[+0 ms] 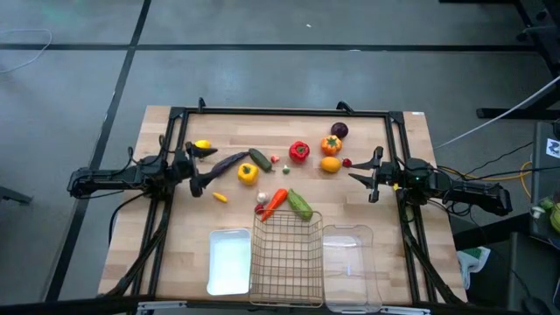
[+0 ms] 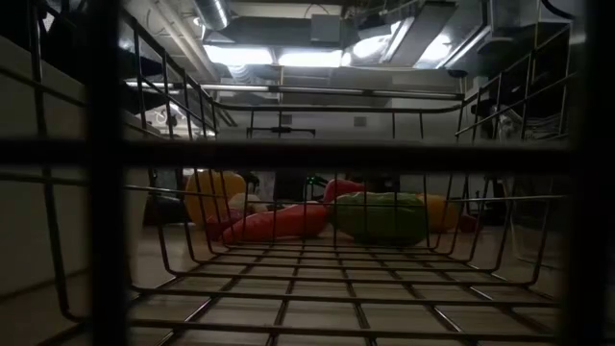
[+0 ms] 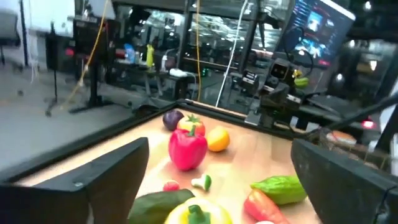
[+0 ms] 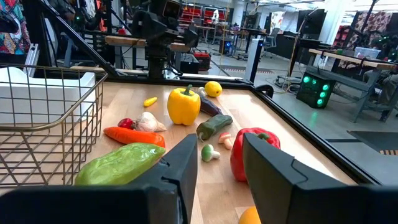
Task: Sort produce into baskets
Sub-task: Put the yellow bell pepper into the wire basket
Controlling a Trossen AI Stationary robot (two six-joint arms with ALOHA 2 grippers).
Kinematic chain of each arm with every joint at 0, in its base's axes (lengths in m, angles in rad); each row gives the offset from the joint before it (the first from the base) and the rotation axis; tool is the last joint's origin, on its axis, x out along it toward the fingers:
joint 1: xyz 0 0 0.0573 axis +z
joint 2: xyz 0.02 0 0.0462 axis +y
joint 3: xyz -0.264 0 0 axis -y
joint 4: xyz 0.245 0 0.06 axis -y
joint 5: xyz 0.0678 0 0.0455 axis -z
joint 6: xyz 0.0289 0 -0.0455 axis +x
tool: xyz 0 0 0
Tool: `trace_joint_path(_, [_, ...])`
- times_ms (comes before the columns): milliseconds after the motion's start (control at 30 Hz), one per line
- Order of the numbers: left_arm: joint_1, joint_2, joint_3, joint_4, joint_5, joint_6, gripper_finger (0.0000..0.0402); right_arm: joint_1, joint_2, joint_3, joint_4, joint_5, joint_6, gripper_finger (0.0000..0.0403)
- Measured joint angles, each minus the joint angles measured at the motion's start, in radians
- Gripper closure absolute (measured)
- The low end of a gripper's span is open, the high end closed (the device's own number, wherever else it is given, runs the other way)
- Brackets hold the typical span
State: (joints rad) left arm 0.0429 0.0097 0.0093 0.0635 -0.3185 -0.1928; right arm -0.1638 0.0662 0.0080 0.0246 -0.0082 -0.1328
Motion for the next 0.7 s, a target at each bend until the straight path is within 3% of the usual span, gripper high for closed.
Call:
trace_joint_path(333, [0.000, 0.000, 0.000, 0.000, -0.001, -0.180, 0.0023, 0.000, 0.000, 0.000, 0.000, 0.000, 0.000, 0.0276])
trace_joint_path(700, [0.000, 0.000, 0.000, 0.000, -0.033, -0.243, 0.0023, 0.000, 0.000, 0.000, 0.000, 0.000, 0.000, 0.0276])
